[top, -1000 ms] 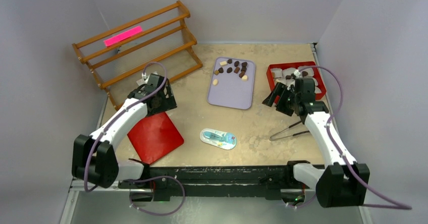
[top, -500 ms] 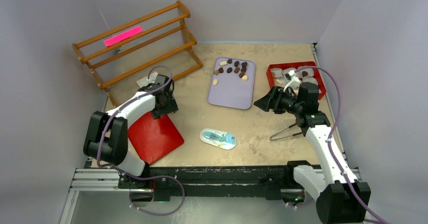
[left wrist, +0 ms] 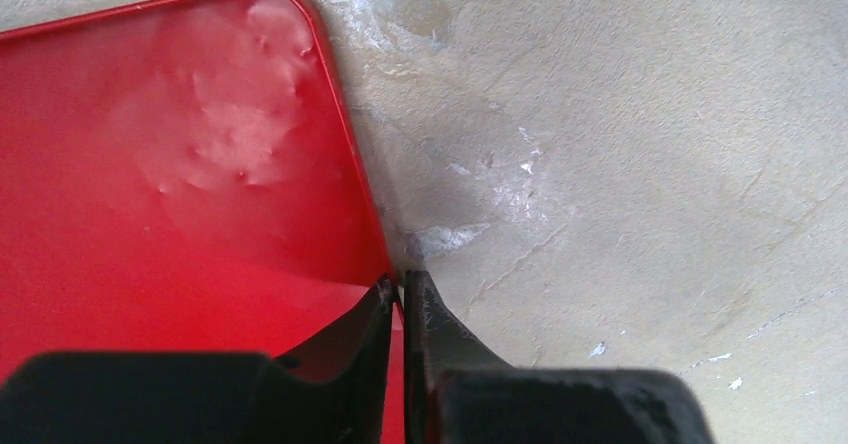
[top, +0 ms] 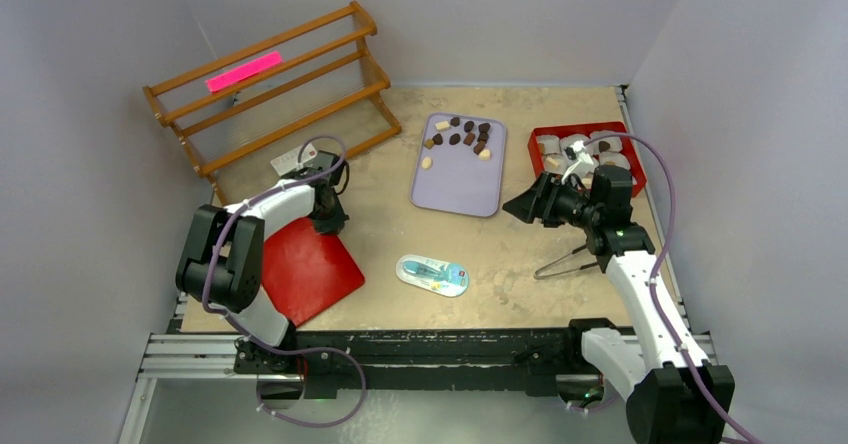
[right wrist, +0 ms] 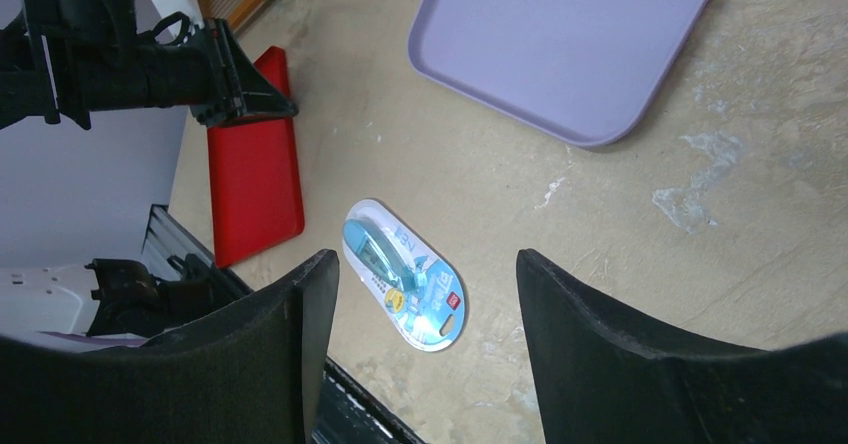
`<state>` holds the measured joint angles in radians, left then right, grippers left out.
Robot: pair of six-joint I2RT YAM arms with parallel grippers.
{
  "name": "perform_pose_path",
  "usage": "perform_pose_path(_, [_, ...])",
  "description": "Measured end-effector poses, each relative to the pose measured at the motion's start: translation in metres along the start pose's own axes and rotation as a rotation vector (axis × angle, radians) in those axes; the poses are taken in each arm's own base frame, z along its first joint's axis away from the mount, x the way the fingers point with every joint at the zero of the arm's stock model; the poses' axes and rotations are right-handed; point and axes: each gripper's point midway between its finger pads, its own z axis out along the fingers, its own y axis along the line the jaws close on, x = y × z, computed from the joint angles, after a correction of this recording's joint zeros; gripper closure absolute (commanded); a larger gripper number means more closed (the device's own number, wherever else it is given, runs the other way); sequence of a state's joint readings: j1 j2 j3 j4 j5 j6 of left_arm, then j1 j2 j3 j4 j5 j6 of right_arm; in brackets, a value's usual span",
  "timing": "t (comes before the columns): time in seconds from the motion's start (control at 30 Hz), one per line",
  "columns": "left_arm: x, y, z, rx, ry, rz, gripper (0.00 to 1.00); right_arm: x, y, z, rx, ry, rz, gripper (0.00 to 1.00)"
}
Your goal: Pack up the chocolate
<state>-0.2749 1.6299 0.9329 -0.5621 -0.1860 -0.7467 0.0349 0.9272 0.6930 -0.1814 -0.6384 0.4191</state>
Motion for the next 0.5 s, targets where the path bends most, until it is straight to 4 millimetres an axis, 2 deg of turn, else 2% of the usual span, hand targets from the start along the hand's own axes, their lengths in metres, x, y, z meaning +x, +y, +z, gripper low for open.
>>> perform_pose_path(0.03, [0.0,0.0,0.0,0.0,0.001,0.001,1.0,0.0,0.0,0.0,0.0,0.0,0.004,0.33])
perform_pose_path(0.3, [0.007,-0.005,-0.005,0.048,0.027,-0.004,1.0,0.007,0.011,0.004,-0.024,0.024,0.02,0.33])
perform_pose_path(0.37, [0.007,-0.008,-0.012,0.069,0.025,-0.006,1.0,0.011,0.016,0.007,-0.03,0.036,0.019,0.33])
perform_pose_path(0.5, [-0.002,-0.016,-0.038,0.145,-0.018,-0.017,1.0,0.021,0.031,0.013,-0.058,0.067,0.014,0.33])
